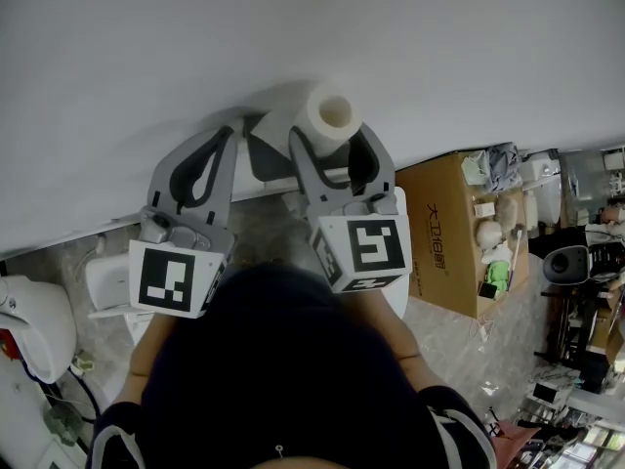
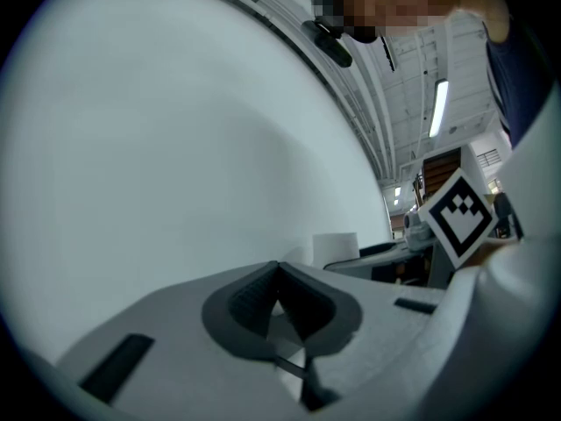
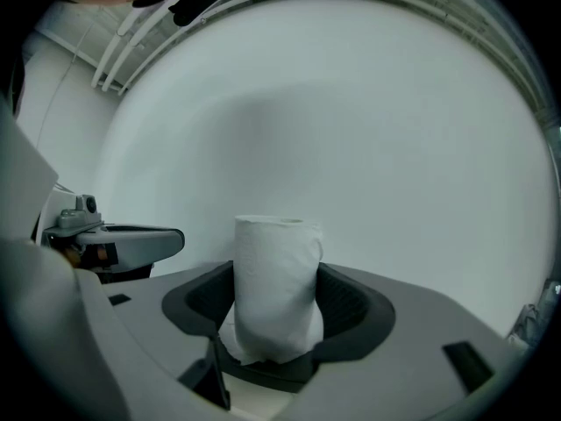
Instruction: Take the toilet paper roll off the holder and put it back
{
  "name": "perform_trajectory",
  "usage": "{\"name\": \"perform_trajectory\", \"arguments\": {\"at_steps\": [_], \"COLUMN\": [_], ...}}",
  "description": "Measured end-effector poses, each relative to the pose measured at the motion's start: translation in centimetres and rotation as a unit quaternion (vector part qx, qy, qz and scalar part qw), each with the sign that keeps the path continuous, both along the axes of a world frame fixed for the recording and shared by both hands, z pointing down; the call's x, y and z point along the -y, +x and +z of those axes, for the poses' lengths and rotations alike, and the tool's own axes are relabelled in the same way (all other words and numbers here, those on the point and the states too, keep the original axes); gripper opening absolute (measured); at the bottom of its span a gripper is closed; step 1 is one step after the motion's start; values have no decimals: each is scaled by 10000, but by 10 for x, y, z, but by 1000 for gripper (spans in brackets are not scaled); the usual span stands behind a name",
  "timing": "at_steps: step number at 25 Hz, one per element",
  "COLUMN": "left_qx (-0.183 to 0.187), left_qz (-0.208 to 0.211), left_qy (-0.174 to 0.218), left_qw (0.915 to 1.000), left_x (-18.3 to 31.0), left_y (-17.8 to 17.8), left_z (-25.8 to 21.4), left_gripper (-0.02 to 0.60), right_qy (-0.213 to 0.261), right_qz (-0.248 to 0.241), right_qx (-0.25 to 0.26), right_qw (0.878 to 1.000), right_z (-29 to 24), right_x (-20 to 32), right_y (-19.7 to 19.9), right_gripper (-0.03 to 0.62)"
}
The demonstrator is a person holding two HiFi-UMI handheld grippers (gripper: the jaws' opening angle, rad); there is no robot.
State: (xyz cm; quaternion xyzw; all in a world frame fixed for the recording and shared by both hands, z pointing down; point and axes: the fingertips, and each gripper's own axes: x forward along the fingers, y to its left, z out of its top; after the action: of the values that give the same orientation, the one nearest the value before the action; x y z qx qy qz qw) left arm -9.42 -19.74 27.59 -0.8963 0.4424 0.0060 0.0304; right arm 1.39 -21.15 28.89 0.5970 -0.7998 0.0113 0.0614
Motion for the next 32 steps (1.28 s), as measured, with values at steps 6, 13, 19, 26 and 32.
{"name": "perform_trajectory", "arguments": {"at_steps": [6,13,19,26,32], "left_qx": [35,52,85,156,164], "left_qz": [40,78,105,131,145], "left_qy": [141,71,98,141,161], "left_qw": [9999,9999,9999,9997,9996], "left_x": [-7,-13,-13,-17,-17], "left_y": [3,10,18,19,26], "left_z": [-4,-2,-3,-6,-7], "left_gripper": [1,2,2,2,0], "right_qy": [201,582,811,982,1088], "right_qz": [-36,-16,65,226,361], "right_qx": [99,28,-34,-11,4], "right_qw": [9997,9983,9967,9949,9934], "right_z": [-14,-39,-53,-67,-74], "right_x": [-11,-27,-32,-40,-42], "right_y": [1,8,19,30,46], "right_gripper": [294,293,293,293,293]}}
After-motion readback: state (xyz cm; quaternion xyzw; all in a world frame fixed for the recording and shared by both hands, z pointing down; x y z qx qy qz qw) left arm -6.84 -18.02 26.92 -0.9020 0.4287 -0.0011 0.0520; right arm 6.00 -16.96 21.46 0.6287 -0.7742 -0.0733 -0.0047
